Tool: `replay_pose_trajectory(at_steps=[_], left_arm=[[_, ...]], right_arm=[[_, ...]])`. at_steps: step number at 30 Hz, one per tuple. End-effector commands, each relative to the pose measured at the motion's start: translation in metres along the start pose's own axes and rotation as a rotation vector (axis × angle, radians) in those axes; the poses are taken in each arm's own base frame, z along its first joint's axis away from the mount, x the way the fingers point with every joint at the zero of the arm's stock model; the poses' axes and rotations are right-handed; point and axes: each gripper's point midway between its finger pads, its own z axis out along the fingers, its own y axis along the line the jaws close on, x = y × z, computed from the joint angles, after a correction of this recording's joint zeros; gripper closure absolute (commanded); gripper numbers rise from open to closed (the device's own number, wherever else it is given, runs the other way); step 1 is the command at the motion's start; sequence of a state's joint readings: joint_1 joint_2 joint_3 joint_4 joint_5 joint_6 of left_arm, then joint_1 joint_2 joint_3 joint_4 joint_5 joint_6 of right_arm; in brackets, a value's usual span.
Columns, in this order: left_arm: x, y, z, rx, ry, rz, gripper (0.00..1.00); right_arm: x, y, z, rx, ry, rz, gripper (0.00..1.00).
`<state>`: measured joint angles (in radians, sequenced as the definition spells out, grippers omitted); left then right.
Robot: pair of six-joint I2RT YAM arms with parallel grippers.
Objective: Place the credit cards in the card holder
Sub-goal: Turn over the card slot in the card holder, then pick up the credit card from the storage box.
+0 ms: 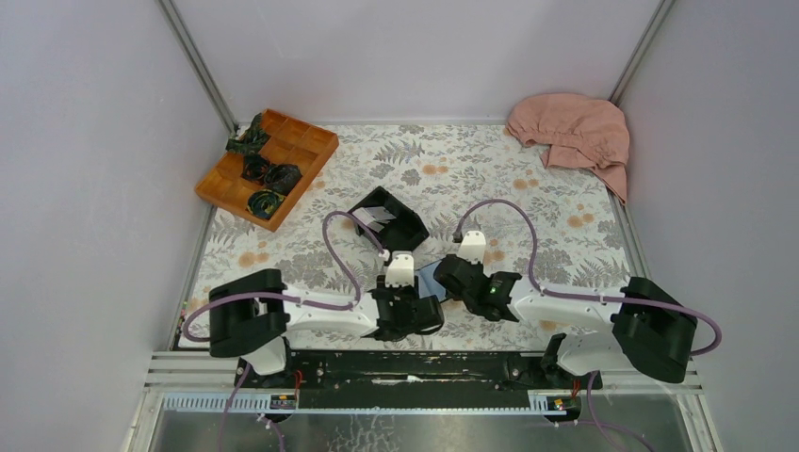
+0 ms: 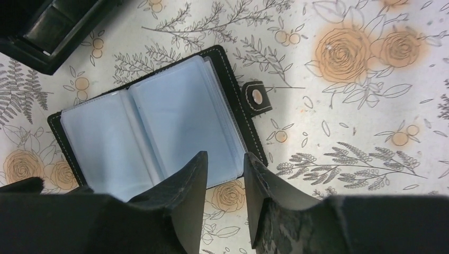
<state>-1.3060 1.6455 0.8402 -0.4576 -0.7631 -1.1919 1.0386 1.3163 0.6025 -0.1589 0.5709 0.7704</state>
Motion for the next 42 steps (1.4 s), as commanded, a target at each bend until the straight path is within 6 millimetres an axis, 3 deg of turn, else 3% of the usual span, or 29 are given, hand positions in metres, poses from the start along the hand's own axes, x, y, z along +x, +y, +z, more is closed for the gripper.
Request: replay_pose_trajectory(at_steps=[1, 6, 12, 18, 23, 26, 35, 42], left_arm=[[-0.019, 0.021, -0.012, -0.039, -0.051, -0.047, 0.47], [-0.049, 0.033, -0.033, -0.025, -0.129, -0.148, 0.47], [-0.096, 0.064, -0.052, -0.053, -0.267, -0.294, 0.4], [-0.124, 0.093, -0.047, -0.094, -0.305, -0.394, 0.39], [-0.137, 0.11, -0.043, -0.106, -0.321, -0.46, 0.39], [-0.14, 0.116, -0.039, -0.101, -0.313, -0.474, 0.38], [-0.141, 0.122, -0.037, -0.09, -0.305, -0.467, 0.38], [-0.142, 0.122, -0.036, -0.082, -0.302, -0.466, 0.38]], right_arm=[[-0.033, -0.002, -0.011, 0.026, -0.089, 0.007, 0.6], [-0.063, 0.012, -0.022, -0.005, -0.144, -0.025, 0.55], [-0.123, 0.053, -0.032, -0.081, -0.225, -0.11, 0.52], [-0.17, 0.102, -0.009, -0.172, -0.226, -0.213, 0.48], [-0.18, 0.144, 0.019, -0.317, -0.164, -0.265, 0.36], [-0.183, 0.155, 0.037, -0.328, -0.142, -0.298, 0.32], [-0.169, 0.146, 0.082, -0.226, -0.107, -0.506, 0.32], [-0.156, 0.141, 0.103, -0.202, -0.109, -0.571, 0.33]])
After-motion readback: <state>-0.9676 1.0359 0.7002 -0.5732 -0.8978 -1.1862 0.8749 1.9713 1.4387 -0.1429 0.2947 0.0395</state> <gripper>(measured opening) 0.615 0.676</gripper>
